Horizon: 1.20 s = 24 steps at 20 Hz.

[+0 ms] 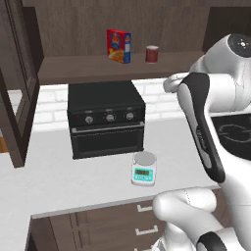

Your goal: Pick the canned food and place it on the digital scale for weighing, and close the cabinet.

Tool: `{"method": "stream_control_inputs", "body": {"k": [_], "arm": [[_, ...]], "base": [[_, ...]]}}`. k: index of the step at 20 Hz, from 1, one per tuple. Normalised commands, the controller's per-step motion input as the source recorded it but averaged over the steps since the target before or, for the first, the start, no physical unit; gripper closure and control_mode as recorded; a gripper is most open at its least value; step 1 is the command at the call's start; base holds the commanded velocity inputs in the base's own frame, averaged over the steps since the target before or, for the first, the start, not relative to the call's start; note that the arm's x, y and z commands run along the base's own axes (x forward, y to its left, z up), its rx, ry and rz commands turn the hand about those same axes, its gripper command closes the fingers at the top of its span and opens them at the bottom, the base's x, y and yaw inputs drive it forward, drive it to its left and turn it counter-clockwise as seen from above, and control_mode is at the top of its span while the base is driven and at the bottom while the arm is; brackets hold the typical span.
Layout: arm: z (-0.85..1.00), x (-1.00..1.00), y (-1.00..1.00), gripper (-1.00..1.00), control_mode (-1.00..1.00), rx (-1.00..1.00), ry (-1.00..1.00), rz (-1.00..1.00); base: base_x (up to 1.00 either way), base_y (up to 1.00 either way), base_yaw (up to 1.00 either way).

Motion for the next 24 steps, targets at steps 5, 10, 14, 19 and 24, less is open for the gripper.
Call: {"method": "stream_control_inputs", "body": {"k": [5,10,14,19,24], "arm": [[0.51,-0.01,0.0,-1.0,-1.0,-0.04,-0.08,0.0],[0.12,0.09,0.0,-1.0,-1.0,0.0,-0.01,0.0],[0.0,0.27,0.0,-1.0,-1.0,0.0,-0.07,0.0],[0.0,0.42,0.0,-1.0,-1.0,0.0,-0.01,0.0],[0.0,0.35,0.0,-1.0,-1.0,0.0,-0.1,0.0]], "base": [[0.0,0.0,0.0],[0.0,0.0,0.0],[0.0,0.0,0.0],[0.0,0.0,0.0],[0.0,0.0,0.0]]}}
